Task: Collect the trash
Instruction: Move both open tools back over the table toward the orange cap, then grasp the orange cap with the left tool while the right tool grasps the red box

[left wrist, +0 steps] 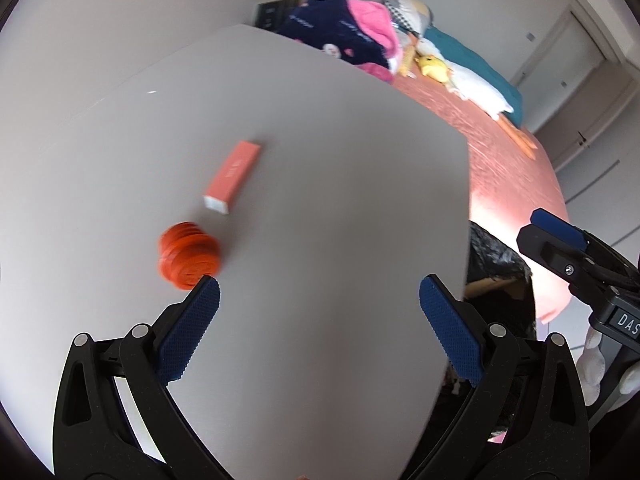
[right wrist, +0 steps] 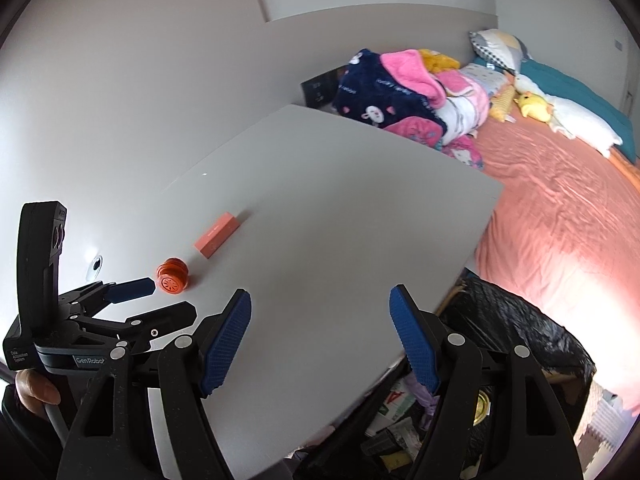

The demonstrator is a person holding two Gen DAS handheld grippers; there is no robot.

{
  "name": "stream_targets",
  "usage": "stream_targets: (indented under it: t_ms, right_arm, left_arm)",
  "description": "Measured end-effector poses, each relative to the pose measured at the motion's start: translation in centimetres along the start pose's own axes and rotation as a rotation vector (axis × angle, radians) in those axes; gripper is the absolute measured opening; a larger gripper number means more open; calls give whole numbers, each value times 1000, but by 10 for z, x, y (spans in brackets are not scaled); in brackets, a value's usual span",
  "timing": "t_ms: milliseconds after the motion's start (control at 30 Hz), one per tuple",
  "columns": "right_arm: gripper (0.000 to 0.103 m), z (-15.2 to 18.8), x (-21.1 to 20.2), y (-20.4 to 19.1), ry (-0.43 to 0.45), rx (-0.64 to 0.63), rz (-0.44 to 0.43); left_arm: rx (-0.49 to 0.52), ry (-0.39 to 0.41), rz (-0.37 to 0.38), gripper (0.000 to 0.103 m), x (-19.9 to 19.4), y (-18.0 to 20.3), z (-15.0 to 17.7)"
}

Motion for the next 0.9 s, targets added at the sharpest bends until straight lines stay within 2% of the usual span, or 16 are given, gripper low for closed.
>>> stream_targets:
  t_ms: [267, 400, 633, 733, 800, 833, 900]
  right_arm:
    - [72, -7, 35, -22, -48, -35, -27]
    - [72, -9, 50, -33, -67, -46, -37]
    - [72, -16, 74, -51, -90, -60, -52]
    - [72, -20, 87, -59, -104, -66, -56]
    - [72, -21, 94, -65, -113, -71, -58]
    - [72, -21, 99, -68, -120, -73, -62]
    - [72, -22, 108, -75, -135, -75, -72]
  left_arm:
    - [-71, -6, -44, 96, 9, -38, 2]
    - [-76, 28, -118, 96, 14, -52, 0]
    - [-114, 10, -127, 95, 28, -74, 1]
    - [-121, 20, -120, 87, 30, -80, 2]
    - [-100, 35, -124, 72, 29, -79, 1]
    - [-95, 38, -122, 68, 29, -80, 1]
    - [-91, 43, -109, 52, 28, -82, -1]
Point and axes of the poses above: each gripper's, at about its wrist camera, not at the fingertips, and x roughly the way its jaws point, y to its right, z to its underside, the point moved 4 cm from there along x, roughly the way its jaws point, and after that the axes turned 1 degree about x, right-handed, at the moved point
